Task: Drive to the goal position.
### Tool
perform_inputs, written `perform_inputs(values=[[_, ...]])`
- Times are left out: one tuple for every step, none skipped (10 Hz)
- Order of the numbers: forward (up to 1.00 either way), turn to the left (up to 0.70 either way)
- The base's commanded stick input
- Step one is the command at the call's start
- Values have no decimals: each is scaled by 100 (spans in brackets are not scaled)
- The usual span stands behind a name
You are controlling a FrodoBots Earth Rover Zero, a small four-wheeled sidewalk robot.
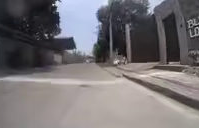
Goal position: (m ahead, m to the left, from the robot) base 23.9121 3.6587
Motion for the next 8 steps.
perform_inputs(values=[[100,0],[100,0],[100,0],[100,0],[100,0],[100,0],[100,0],[100,0]])
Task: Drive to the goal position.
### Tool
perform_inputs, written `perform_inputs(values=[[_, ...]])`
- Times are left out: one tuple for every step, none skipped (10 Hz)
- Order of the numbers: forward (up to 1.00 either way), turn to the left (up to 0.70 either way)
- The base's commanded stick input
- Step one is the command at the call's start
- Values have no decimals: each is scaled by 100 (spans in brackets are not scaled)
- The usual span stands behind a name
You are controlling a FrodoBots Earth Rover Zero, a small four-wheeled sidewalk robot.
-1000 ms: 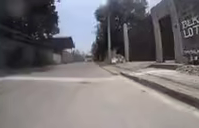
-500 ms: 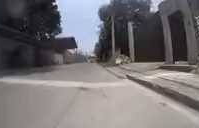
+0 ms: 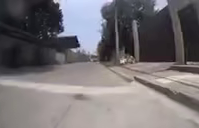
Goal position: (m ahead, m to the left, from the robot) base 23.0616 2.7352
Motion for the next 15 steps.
perform_inputs(values=[[100,0],[100,0],[100,0],[100,0],[100,0],[100,0],[100,0],[100,0],[100,0],[100,0],[100,0],[100,0],[100,0],[100,0],[100,0]])
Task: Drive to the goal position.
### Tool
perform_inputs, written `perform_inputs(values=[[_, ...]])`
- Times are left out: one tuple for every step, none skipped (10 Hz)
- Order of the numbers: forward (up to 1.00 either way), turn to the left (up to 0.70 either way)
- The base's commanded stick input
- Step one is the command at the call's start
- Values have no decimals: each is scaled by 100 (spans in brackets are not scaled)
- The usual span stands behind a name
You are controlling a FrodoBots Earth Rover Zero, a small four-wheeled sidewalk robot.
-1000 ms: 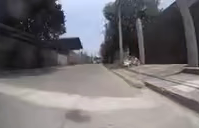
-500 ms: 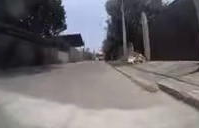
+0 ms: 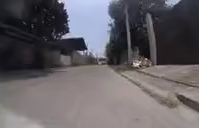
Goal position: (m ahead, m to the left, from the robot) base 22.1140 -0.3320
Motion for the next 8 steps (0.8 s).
perform_inputs(values=[[100,0],[100,0],[100,0],[100,0],[100,0],[100,0],[100,0],[100,0]])
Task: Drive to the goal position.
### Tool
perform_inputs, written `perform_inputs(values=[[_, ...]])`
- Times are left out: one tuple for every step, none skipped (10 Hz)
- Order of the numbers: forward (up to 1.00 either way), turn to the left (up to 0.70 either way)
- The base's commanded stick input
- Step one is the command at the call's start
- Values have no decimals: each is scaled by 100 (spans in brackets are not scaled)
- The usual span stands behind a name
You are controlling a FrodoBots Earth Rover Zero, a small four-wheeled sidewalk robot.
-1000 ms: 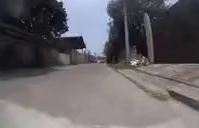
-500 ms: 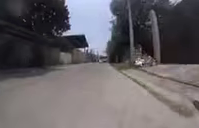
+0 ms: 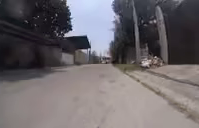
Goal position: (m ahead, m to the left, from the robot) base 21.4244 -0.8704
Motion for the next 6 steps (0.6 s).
perform_inputs(values=[[100,0],[100,0],[100,0],[100,0],[100,0],[100,0]])
